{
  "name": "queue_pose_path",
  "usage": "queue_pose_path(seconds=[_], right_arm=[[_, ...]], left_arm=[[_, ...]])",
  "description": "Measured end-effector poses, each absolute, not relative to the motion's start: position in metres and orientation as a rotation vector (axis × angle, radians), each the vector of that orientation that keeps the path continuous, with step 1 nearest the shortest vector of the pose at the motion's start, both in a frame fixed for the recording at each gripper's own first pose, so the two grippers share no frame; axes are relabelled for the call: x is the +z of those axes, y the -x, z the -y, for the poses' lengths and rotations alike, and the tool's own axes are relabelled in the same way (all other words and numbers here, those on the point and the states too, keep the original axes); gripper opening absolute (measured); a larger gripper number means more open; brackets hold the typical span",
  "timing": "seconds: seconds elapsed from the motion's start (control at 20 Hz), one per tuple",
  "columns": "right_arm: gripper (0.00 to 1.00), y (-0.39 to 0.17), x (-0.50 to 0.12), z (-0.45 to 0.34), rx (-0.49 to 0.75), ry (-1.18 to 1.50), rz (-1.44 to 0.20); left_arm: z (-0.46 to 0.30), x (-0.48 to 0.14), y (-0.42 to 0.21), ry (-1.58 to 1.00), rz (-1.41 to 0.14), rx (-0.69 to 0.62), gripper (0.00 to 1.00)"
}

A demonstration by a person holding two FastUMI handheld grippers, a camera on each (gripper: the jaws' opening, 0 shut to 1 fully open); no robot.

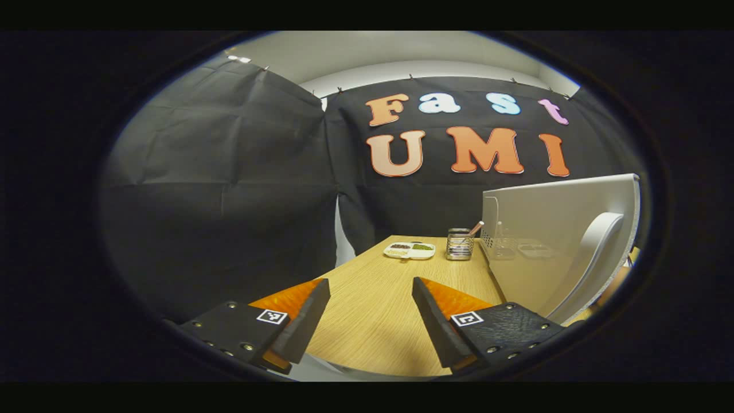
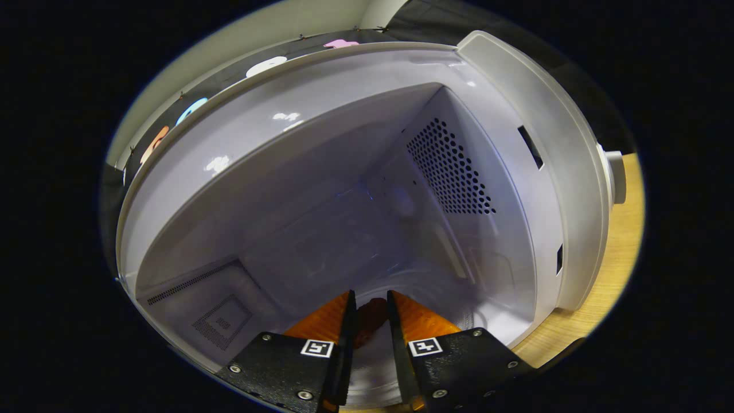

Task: Open the microwave oven with the left hand, put the food in, and close the microwave oven.

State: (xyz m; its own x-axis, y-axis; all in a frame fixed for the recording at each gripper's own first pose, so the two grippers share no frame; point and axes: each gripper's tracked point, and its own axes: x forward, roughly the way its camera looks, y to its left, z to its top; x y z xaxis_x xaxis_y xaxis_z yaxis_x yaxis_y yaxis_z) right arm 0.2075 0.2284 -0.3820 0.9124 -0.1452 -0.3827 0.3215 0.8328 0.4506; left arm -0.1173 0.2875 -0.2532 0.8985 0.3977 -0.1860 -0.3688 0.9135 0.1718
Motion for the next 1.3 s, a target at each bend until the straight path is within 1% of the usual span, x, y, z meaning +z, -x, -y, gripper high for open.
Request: queue_pose_path(seconds=[0.05, 0.1, 0.15, 0.2, 0.25, 0.3, 0.35, 0.4, 0.45, 0.5, 0.55, 0.6, 0.65, 0.75, 0.85, 1.05, 1.3], right_arm=[[0.37, -0.205, -0.384, -0.228, -0.243, -0.541, -0.361], [0.38, -0.205, -0.384, -0.227, -0.239, -0.54, -0.367], [0.41, -0.205, -0.383, -0.224, -0.237, -0.526, -0.365], [0.43, -0.203, -0.376, -0.222, -0.227, -0.5, -0.352], [0.47, -0.203, -0.375, -0.219, -0.233, -0.458, -0.342], [0.51, -0.201, -0.367, -0.217, -0.217, -0.439, -0.326], [0.57, -0.2, -0.361, -0.217, -0.205, -0.425, -0.32], [0.58, -0.198, -0.357, -0.218, -0.187, -0.411, -0.318], [0.62, -0.193, -0.355, -0.217, -0.18, -0.396, -0.321], [0.63, -0.187, -0.352, -0.216, -0.17, -0.387, -0.323], [0.66, -0.181, -0.348, -0.215, -0.16, -0.382, -0.32], [0.68, -0.174, -0.342, -0.213, -0.146, -0.373, -0.316], [0.7, -0.166, -0.338, -0.213, -0.132, -0.361, -0.311], [0.74, -0.148, -0.326, -0.21, -0.093, -0.33, -0.302], [0.76, -0.133, -0.31, -0.207, -0.052, -0.314, -0.292], [0.83, -0.102, -0.276, -0.198, 0.033, -0.307, -0.289], [0.84, -0.07, -0.225, -0.166, 0.109, -0.259, -0.209]], left_arm=[[-0.284, -0.254, 0.116, -0.134, -0.224, 0.391, 0.89], [-0.28, -0.254, 0.115, -0.135, -0.228, 0.383, 0.84], [-0.277, -0.254, 0.114, -0.138, -0.224, 0.377, 0.89], [-0.273, -0.254, 0.112, -0.139, -0.222, 0.368, 0.89], [-0.27, -0.255, 0.111, -0.139, -0.221, 0.361, 0.84], [-0.268, -0.256, 0.11, -0.137, -0.222, 0.356, 0.87], [-0.265, -0.257, 0.108, -0.133, -0.225, 0.352, 0.87], [-0.263, -0.258, 0.106, -0.129, -0.23, 0.345, 0.87], [-0.258, -0.261, 0.106, -0.126, -0.238, 0.334, 0.89], [-0.254, -0.262, 0.105, -0.127, -0.242, 0.323, 0.87], [-0.249, -0.261, 0.105, -0.128, -0.242, 0.31, 0.86], [-0.243, -0.262, 0.104, -0.128, -0.243, 0.298, 0.84], [-0.238, -0.265, 0.103, -0.127, -0.248, 0.288, 0.87], [-0.226, -0.266, 0.103, -0.128, -0.256, 0.268, 0.87], [-0.216, -0.266, 0.102, -0.13, -0.256, 0.251, 0.85], [-0.173, -0.269, 0.098, -0.103, -0.257, 0.167, 0.85], [-0.106, -0.271, 0.085, -0.071, -0.251, 0.054, 0.85]])
